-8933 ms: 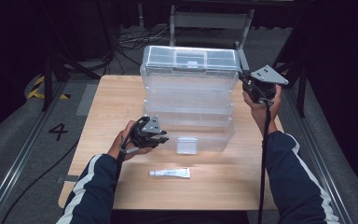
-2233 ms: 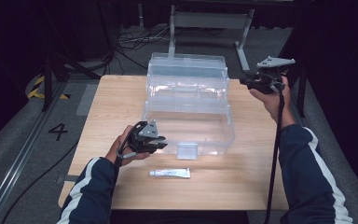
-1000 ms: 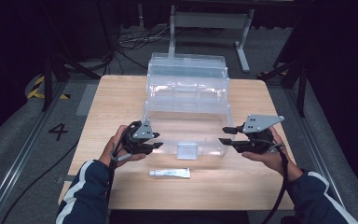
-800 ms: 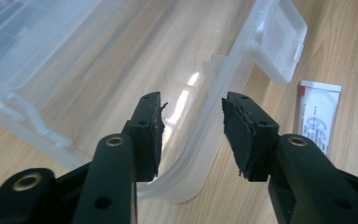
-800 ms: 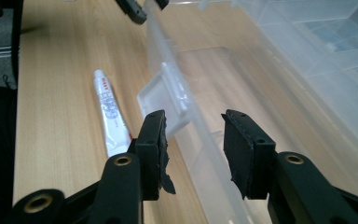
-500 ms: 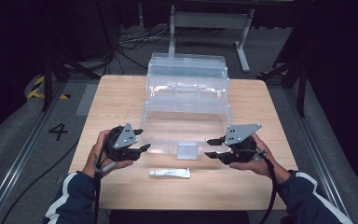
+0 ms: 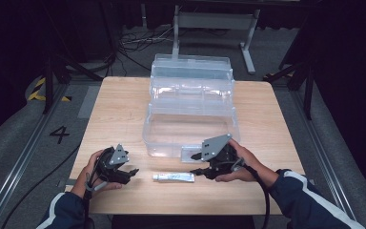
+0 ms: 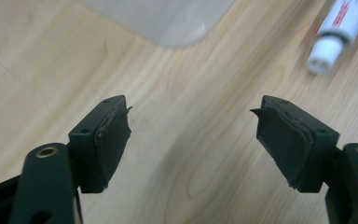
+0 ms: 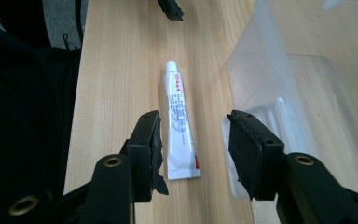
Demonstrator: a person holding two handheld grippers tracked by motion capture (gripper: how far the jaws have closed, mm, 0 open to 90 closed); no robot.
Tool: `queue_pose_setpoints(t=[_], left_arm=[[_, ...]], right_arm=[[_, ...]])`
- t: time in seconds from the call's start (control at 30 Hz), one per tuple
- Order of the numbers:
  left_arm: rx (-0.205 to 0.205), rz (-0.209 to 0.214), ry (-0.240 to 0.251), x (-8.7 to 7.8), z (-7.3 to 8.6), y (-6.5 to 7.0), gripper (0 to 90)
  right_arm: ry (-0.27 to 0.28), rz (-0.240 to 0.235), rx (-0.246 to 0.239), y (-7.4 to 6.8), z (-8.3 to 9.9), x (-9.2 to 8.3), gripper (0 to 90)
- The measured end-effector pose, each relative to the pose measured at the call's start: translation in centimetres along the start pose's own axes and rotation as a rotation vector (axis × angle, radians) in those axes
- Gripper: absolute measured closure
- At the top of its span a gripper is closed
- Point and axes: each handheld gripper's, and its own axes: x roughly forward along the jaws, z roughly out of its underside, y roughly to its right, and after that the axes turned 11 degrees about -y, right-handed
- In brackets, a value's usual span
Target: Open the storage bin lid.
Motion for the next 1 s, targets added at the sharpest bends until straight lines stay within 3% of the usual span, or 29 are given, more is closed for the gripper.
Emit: queue_pose_setpoints(t=[0.1,0.3,0.37,0.43,0.57,0.63,1.0], left_arm=[[-0.033,0.022,-0.011,0.7,0.9,-0.2,24.0],[-0.053,0.048,0.014,1.0,1.7,-0.3,23.2],[-0.060,0.063,0.027,1.1,1.9,-0.4,23.2],[-0.072,0.075,0.035,1.1,2.2,-0.6,23.2],[-0.108,0.103,0.067,1.3,2.8,-0.8,22.8],[-0.106,0.102,0.070,1.3,2.8,-0.8,22.7],[-0.110,0.098,0.081,1.3,3.1,-0.6,22.7]], right_arm=[[-0.037,-0.019,-0.036,-0.6,-1.2,1.5,54.7],[-0.127,-0.056,-0.074,-1.5,-3.0,3.8,57.4],[-0.173,-0.047,-0.093,-1.8,-3.5,4.6,57.5],[-0.208,-0.067,-0.092,-1.8,-3.9,5.5,57.5],[-0.280,-0.070,-0.098,-1.9,-4.4,7.2,57.3],[-0.305,-0.066,-0.103,-1.8,-4.6,7.9,57.3],[-0.376,-0.047,-0.083,-1.4,-4.8,10.2,54.8]])
